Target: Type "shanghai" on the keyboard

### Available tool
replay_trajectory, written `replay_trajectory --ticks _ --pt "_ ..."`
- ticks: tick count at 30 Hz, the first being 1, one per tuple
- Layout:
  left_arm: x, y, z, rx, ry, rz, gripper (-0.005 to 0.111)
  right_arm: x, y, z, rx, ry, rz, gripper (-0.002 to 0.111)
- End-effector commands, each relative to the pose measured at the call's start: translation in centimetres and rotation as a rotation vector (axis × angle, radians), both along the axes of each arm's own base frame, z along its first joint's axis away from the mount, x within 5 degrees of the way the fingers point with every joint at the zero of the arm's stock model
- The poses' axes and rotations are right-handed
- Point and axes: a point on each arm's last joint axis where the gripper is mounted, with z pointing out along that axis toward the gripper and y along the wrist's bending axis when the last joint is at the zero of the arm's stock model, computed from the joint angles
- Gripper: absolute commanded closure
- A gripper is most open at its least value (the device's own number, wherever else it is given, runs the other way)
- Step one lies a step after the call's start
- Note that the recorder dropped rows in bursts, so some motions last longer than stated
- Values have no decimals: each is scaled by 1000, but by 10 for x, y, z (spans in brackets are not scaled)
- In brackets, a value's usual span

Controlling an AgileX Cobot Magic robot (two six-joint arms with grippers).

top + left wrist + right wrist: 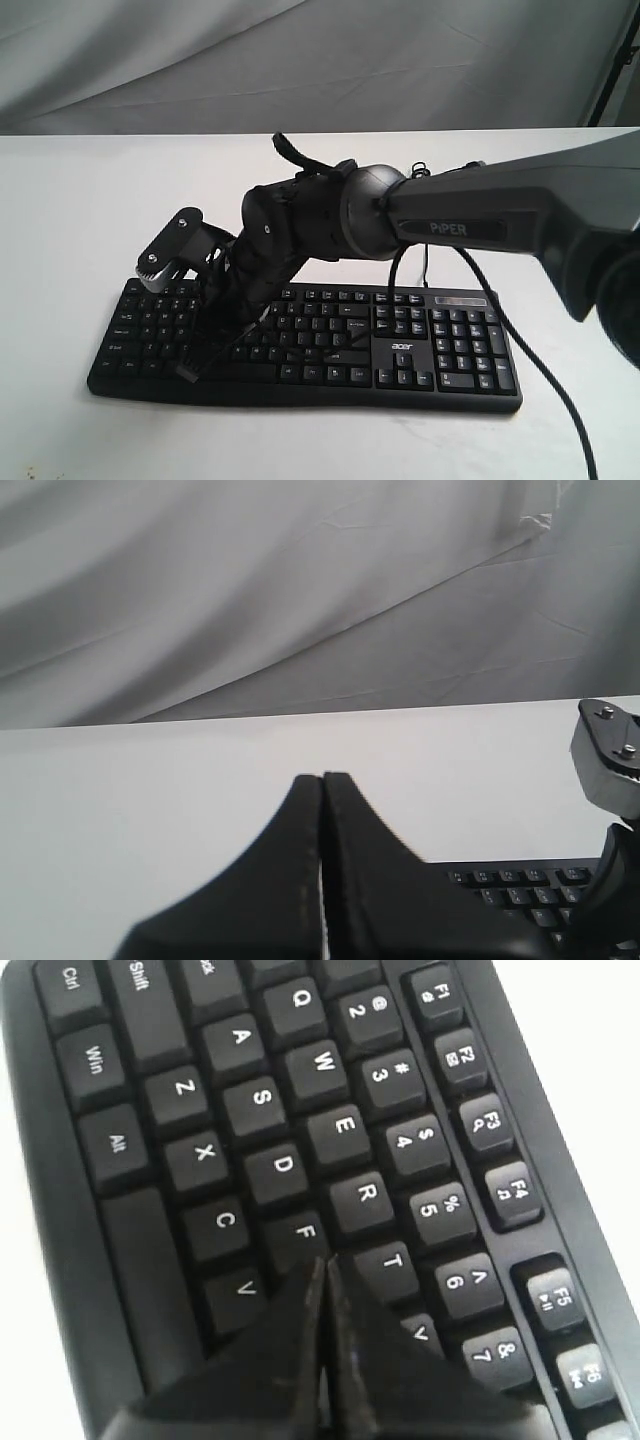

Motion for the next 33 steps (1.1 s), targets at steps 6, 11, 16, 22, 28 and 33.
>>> replay_trajectory --ticks 6,11,16,22,28,33 --pt "0 0 0 -2 -7 -6 107 0 0 11 12 -9 13 108" --pt "0 0 0 -2 -7 -6 107 0 -3 25 9 -33 9 108" --pt "0 0 0 -2 -7 -6 107 -1 -6 22 -9 -15 -3 108" --pt "0 0 0 -2 -7 -6 107 1 -13 15 -21 -4 -21 108" --pt "0 0 0 -2 -7 -6 107 2 -12 16 -10 -14 -24 108" --pt "0 0 0 -2 -7 -6 107 2 -12 16 -11 -16 -23 108"
